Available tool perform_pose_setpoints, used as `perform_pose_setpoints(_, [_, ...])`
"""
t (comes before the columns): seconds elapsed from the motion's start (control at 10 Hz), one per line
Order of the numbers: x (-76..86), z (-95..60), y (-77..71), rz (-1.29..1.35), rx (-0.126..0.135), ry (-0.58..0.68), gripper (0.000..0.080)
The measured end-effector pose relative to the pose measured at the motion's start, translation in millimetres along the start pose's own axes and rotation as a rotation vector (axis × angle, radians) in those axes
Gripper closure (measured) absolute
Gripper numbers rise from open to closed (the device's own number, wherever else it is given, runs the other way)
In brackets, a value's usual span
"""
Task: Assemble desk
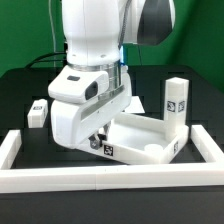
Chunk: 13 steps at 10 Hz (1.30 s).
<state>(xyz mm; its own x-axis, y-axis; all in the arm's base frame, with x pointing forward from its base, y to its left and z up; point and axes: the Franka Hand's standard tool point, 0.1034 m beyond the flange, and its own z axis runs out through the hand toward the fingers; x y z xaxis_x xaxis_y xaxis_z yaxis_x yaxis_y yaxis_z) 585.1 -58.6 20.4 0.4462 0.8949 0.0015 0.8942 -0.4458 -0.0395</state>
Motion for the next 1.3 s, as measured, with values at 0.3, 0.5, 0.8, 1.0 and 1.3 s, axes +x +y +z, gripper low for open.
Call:
perform_pose_setpoints(0.3, [22.3,-5.3,23.1,-0.325,-0.023,0.000,0.0736])
perform_pose_setpoints(0.5, [15.2,-3.7,24.0,-0.396,-0.021,-0.020,0.0736])
perform_pose_setpoints(0.8, [12.6,-3.3,25.1,-0.437,-0.021,-0.035,0.0736])
perform_pose_setpoints(1.0, [37.2,-11.4,30.4,-0.393,-0.042,-0.014,0.0736])
perform_pose_setpoints(1.3, [59.2,-19.7,33.4,-0.316,-0.060,0.011,0.0736])
